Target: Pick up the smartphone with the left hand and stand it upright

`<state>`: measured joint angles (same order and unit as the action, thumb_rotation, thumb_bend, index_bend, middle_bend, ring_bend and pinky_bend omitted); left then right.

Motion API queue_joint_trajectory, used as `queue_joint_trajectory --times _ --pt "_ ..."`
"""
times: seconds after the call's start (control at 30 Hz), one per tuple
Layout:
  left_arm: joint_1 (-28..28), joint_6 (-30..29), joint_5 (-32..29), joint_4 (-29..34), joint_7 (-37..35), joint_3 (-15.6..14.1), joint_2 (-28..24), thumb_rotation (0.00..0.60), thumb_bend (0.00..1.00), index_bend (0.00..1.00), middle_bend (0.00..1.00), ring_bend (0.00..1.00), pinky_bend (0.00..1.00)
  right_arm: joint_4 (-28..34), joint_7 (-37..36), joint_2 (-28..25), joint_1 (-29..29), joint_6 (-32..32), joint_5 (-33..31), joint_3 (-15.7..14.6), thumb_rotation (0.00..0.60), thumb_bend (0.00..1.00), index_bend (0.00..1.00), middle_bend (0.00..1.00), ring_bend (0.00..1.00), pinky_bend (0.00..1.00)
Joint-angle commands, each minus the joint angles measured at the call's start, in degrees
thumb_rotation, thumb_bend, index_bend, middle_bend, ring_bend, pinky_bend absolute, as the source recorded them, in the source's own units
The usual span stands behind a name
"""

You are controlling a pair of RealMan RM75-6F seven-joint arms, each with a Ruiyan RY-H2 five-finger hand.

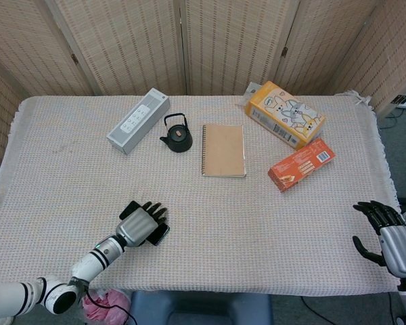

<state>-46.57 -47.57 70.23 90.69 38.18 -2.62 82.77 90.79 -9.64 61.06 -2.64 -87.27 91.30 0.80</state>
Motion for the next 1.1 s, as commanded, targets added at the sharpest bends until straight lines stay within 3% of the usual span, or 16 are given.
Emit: queue_joint_trajectory --times 0.03,0.33,0.6,1.1 --pt "-0.1 0.3 -0.6 -0.2 0.4 0.0 0.3 0.6 0.25 0.23 0.1 0.09 0.17 -0.1 -0.1 0.0 0.0 0.0 0.0 0.0 0.6 0.3 0.22 0.19 0.14 0.18" --pt "-0.6 0.6 -1.9 -0.2 1.0 0.2 0.7 0.6 0.26 0.27 0.1 0.09 0.17 -0.5 -0.6 0.2 0.2 -0.3 0.0 -0.1 0.6 0.3 0.22 0.19 0.14 0.18" --pt "-0.2 0.0 -0.5 -1.0 -2.8 0.6 1.5 0.6 0.3 0.37 0.1 0.09 0.17 -0.8 -0.9 0.3 0.4 -0.4 0.0 0.0 0.6 0.3 0.22 0.19 0.14 0.18" --pt "0.3 2.7 4.8 5.5 -31.2 6.0 -5.0 0.6 0.31 0.4 0.1 0.1 0.17 -1.8 -2.2 0.5 0.8 -1.1 0.0 -0.1 0.6 0.3 0.22 0.19 0.14 0.18"
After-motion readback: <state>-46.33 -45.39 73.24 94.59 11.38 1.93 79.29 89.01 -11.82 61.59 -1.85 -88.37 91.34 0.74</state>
